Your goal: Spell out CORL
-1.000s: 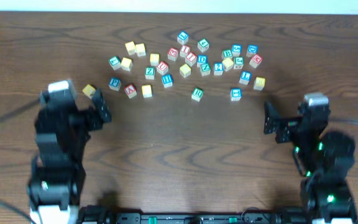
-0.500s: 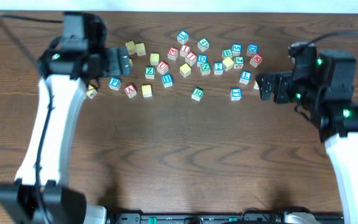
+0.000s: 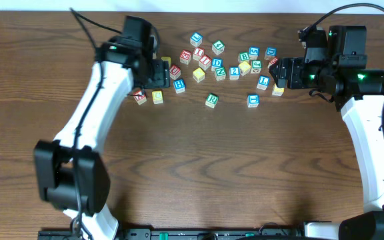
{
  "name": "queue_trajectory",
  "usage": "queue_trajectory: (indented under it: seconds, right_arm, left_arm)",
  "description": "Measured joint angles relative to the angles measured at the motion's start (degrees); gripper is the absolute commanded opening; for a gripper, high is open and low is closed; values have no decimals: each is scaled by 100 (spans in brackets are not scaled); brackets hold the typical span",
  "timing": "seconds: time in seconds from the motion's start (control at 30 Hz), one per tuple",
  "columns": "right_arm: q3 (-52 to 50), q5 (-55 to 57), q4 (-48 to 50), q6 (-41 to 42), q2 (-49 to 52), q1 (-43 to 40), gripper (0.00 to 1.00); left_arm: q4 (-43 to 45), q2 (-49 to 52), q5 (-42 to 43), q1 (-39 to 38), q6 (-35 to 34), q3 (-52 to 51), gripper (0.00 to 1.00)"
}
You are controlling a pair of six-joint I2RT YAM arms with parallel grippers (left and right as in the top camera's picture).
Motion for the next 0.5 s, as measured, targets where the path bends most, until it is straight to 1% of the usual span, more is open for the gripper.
queue_trajectory:
  seconds: [0.1, 0.17, 0.3, 0.33, 0.37, 0.5]
  right_arm:
    - [0, -2, -44, 9, 0, 0, 75]
    - [0, -4, -90, 7, 2, 0, 75]
    - [0, -2, -107, 7, 2, 0, 75]
    - [0, -4, -111, 7, 2, 0, 74]
    - [0, -2, -125, 7, 2, 0, 73]
    - [0, -4, -146, 7, 2, 0, 73]
  left_arm:
    - [7, 363, -323, -122, -396, 0, 64]
    - [72, 791, -529, -144, -697, 0, 63]
    - [214, 1196, -616, -146, -798, 0, 62]
    - [256, 1268, -625, -155, -798, 0, 57]
    - [334, 1320, -636, -162, -796, 0, 55]
    - [457, 1331, -713, -179, -822, 0, 53]
